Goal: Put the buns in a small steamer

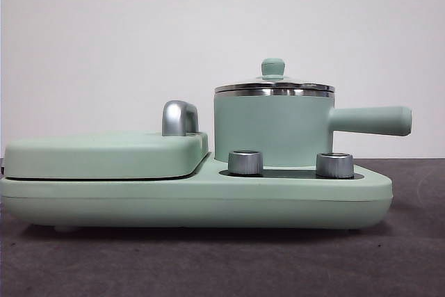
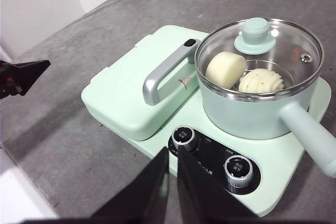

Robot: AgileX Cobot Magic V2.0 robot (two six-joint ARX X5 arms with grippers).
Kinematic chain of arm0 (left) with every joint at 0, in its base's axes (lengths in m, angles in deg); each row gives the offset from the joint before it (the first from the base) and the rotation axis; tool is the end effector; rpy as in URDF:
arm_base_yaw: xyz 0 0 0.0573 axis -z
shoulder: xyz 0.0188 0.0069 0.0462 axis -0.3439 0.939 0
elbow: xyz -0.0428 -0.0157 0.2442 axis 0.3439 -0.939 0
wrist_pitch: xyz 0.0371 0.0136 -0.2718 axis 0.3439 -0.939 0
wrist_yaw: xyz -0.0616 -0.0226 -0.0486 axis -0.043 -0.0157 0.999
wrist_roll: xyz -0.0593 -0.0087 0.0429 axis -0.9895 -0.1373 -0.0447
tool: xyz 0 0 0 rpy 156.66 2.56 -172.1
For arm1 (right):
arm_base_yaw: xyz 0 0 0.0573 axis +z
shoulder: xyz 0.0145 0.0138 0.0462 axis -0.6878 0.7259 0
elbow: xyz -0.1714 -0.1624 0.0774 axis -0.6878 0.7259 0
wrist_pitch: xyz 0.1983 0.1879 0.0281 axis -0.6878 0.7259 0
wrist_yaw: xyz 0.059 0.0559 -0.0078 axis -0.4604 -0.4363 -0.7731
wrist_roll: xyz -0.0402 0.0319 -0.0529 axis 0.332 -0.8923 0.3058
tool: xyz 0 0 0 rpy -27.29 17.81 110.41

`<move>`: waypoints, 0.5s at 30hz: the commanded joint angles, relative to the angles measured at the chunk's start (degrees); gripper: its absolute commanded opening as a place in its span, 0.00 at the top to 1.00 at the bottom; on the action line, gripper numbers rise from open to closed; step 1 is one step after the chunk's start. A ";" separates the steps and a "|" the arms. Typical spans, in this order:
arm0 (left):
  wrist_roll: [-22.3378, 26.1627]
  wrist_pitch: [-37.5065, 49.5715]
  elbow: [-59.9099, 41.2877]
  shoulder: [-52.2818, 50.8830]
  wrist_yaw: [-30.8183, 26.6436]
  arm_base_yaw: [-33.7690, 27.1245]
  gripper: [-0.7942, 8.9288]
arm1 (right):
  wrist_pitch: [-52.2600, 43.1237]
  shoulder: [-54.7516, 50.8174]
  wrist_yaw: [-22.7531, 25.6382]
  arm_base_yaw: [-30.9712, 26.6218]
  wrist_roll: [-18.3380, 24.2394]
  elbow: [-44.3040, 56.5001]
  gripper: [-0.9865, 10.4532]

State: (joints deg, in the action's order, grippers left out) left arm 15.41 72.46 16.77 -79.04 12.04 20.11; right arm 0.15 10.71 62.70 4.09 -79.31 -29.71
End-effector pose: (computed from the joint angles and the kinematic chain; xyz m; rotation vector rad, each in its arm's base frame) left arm 0.1622 0.0001 0.1521 -0.1282 0.1586 0.0132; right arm 0.1154 0.1239 0.2949 0.1141 0.4437 0.7386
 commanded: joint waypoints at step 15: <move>4.79 -0.22 -1.11 -0.20 -0.42 -0.28 0.90 | -0.59 0.11 0.00 0.48 0.24 -0.57 0.89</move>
State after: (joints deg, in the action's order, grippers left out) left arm 20.39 72.59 16.77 -79.17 11.91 19.91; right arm 0.13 10.71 62.70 4.09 -79.31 -29.71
